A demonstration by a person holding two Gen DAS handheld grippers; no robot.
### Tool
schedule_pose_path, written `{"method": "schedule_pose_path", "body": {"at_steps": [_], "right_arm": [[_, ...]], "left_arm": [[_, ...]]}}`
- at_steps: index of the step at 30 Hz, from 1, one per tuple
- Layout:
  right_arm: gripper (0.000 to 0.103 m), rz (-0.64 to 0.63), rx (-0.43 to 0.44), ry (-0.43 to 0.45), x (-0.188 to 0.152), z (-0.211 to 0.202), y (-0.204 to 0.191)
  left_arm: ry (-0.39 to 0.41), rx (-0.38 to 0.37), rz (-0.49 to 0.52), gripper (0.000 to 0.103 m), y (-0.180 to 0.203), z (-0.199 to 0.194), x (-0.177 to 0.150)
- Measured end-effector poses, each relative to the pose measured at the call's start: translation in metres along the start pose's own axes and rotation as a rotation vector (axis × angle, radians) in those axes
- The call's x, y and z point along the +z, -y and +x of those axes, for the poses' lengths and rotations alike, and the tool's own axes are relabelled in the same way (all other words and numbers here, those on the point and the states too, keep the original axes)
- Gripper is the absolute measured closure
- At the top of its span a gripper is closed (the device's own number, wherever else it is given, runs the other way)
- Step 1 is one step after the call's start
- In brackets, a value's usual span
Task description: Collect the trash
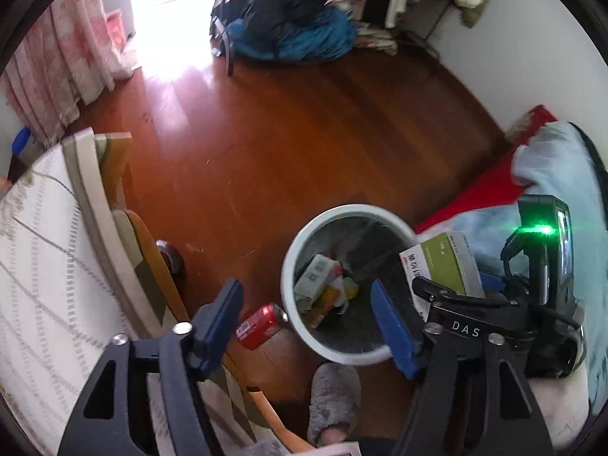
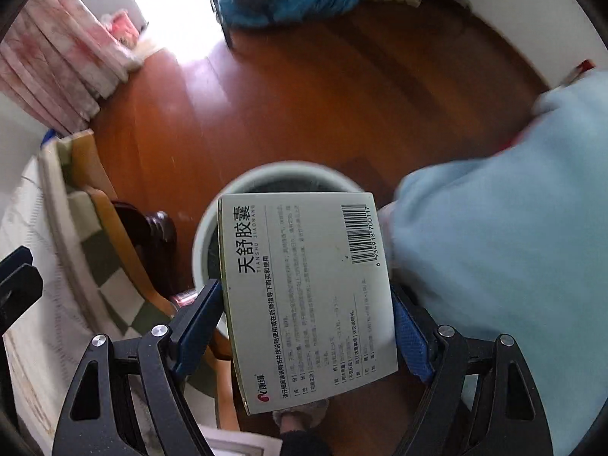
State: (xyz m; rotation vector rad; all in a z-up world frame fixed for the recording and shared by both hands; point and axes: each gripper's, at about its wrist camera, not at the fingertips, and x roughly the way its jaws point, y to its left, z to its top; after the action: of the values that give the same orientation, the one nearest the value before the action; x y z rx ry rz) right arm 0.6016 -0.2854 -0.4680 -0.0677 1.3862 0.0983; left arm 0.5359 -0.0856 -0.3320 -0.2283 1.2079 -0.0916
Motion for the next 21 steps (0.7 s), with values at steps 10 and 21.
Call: {"method": "schedule_pose_path", "body": {"at_steps": [10,21], "right_arm": [[0.000,-0.017,-0.030,-0.049,0.006,0.064,-0.001],[0.000,0.000,-0.039,0.025,-0.032,-0.021,-0.006]], "left_arm": [[-0.065,0.118,-0.017,0.000,-0.006,0.042,-0.018],[0.028,0.157,-0.002,0.000,0.007,-0.041,-0.049]]}}
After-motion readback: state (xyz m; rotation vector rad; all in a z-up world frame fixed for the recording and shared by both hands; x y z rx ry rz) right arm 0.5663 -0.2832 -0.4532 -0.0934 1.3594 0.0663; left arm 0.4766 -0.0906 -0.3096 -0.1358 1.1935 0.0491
